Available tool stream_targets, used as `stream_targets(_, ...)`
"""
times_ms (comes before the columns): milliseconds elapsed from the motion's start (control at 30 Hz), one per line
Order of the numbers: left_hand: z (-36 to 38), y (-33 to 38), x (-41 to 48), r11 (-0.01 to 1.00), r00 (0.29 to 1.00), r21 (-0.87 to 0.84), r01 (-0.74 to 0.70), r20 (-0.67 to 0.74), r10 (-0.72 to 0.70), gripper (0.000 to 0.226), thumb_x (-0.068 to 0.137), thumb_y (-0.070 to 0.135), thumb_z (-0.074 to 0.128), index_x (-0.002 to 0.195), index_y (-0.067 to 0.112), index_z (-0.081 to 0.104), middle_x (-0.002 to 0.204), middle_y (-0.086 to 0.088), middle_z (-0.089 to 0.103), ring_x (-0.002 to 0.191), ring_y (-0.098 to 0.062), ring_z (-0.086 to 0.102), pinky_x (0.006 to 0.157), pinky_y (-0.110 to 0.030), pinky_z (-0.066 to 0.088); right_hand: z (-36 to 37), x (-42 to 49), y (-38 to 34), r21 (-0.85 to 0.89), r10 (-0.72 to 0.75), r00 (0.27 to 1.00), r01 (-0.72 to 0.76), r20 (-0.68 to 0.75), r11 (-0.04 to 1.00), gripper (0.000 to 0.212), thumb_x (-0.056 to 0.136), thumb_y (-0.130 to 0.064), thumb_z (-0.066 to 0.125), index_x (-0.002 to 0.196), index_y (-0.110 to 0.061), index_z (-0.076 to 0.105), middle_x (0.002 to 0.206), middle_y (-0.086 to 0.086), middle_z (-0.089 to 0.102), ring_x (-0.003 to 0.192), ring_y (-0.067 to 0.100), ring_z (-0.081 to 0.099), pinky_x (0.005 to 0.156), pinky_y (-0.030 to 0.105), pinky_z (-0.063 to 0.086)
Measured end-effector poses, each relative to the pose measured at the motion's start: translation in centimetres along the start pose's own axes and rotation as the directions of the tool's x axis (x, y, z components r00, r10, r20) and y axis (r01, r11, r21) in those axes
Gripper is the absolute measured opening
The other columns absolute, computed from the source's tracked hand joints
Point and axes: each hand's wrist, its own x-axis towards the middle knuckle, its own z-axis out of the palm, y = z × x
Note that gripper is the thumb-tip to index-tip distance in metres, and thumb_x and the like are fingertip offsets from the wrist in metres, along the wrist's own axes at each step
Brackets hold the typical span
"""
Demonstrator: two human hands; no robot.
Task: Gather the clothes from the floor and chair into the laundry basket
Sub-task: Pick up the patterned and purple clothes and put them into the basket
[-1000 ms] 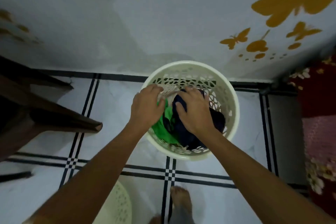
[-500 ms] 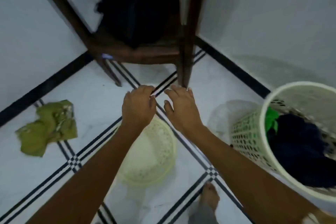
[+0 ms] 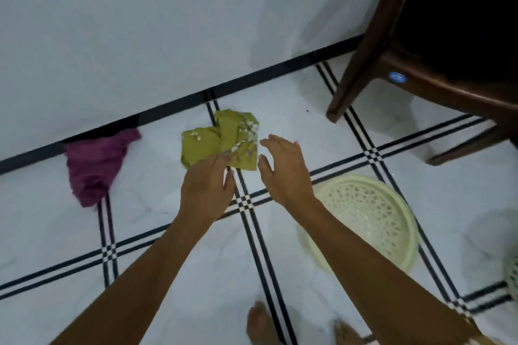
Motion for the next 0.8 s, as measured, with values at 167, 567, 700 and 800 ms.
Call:
stream_targets(167, -0.1, -5.8, 3.3, 0.999, 0.999, 0.003, 0.037, 0.007, -0.037, 0.031, 0.082, 0.02, 0.054, 0.108, 0.006, 0.065, 0.099, -0.014, 0.069, 0.084, -0.035, 0.064, 0.077, -0.04, 0.051, 5.4, 3.8, -2.5, 0.022, -0.016, 0.995, 0.014, 0.1, 1.0, 0.032, 0.086, -0.015, 0.048, 0.114, -0.007, 0.061, 0.117, 0.012, 0.063, 0.115, 0.029, 0.055, 0.11, 0.048, 0.033)
stream_targets(567, 12.7, -19.6, 16.5, 0.993, 0.98, 0.067, 0.1, 0.165, -0.11, 0.031, 0.076, 0.019, 0.049, 0.096, 0.001, 0.065, 0.087, -0.021, 0.066, 0.071, -0.04, 0.063, 0.061, -0.043, 0.054, 21.1, 17.2, 2.4, -0.297, 0.226, 0.876, -0.101, 0.426, 0.95, 0.072, 0.083, -0.048, 0.061, 0.143, -0.022, 0.033, 0.154, 0.007, 0.027, 0.144, 0.034, 0.017, 0.113, 0.061, 0.015)
stream_targets(700, 17.6, -23.4, 18.8, 0.962, 0.934, 0.089, 0.258, 0.231, -0.272, 0.032, 0.081, 0.02, 0.045, 0.104, 0.007, 0.063, 0.102, -0.015, 0.065, 0.087, -0.037, 0.061, 0.075, -0.045, 0.052, 28.7, 19.9, 5.4, -0.344, 0.313, 0.793, -0.139, 0.522, 0.929, 0.101, 0.07, -0.061, 0.071, 0.148, -0.032, 0.015, 0.16, 0.007, 0.002, 0.145, 0.042, -0.004, 0.109, 0.069, 0.018)
stream_targets(800, 22.3, -27.5, 20.2, 0.956, 0.929, 0.095, 0.276, 0.228, -0.291, 0.037, 0.077, 0.023, 0.039, 0.102, 0.01, 0.063, 0.1, -0.012, 0.065, 0.086, -0.035, 0.062, 0.074, -0.044, 0.051, 34.8, 22.4, 8.3, -0.376, 0.388, 0.75, -0.2, 0.535, 0.905, 0.117, 0.059, -0.066, 0.076, 0.147, -0.044, 0.003, 0.159, 0.008, -0.014, 0.142, 0.046, -0.016, 0.102, 0.078, 0.019)
